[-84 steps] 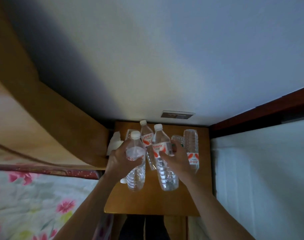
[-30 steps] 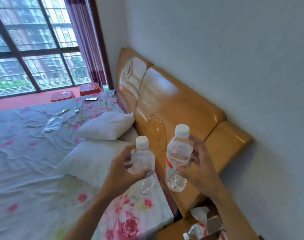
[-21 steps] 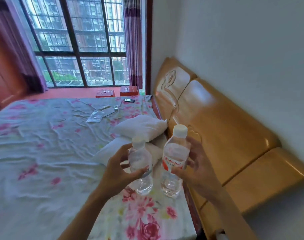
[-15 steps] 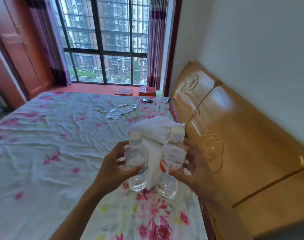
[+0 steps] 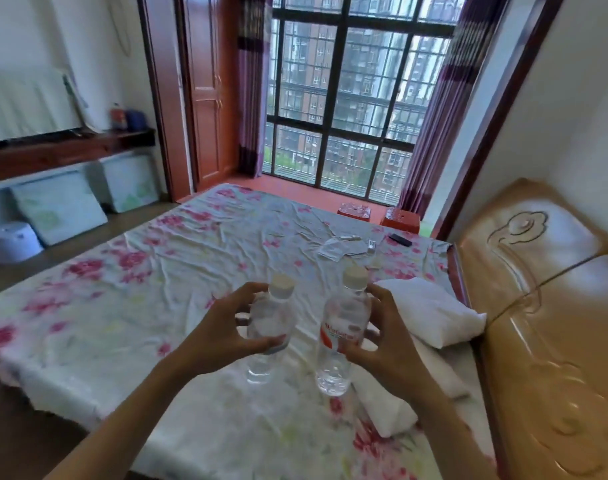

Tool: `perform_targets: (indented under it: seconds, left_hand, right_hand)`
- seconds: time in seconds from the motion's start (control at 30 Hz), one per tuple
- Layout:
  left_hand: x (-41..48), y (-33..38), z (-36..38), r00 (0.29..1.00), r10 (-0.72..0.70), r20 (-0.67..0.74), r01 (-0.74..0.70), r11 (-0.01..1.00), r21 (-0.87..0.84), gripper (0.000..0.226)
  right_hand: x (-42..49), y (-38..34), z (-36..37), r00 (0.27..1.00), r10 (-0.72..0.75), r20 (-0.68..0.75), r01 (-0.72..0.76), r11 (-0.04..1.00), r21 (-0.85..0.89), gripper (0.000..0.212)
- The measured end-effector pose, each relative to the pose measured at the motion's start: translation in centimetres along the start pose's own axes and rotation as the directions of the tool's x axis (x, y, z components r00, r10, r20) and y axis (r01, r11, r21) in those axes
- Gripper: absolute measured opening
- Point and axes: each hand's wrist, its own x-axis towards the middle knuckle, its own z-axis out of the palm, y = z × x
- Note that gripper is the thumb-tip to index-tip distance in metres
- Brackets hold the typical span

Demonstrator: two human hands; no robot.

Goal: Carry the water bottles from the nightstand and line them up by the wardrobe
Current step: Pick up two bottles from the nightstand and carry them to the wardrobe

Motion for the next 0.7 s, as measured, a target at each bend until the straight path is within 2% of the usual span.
perform_targets:
  seconds: [0.1,0.37,0.7]
  left_hand:
    - [-0.1,-1.5,-3.2,0.999,-0.031,-0.023,0.031,0.999,0.036,0.068]
    - [-1.1,-4.9,-9.9,0.974,-0.111,-0.199,0.130,0.988,0.086,0.070]
    - [-1.0,-8.7,-16.5,0.867,-0.213,-0.451,0.292,0.950,0.112,0.078]
  right_hand:
    - [3.5,-1.5,2.9,0.998,-0.043,0.042,0.043,0.999,0.007,0.079]
    - [11.7,-2.0,10.2,0.965,-0.139,0.223,0.137,0.990,0.026,0.083]
    - [21.7,-2.4,19.6,0.837,-0.286,0.466,0.254,0.958,0.133,0.080]
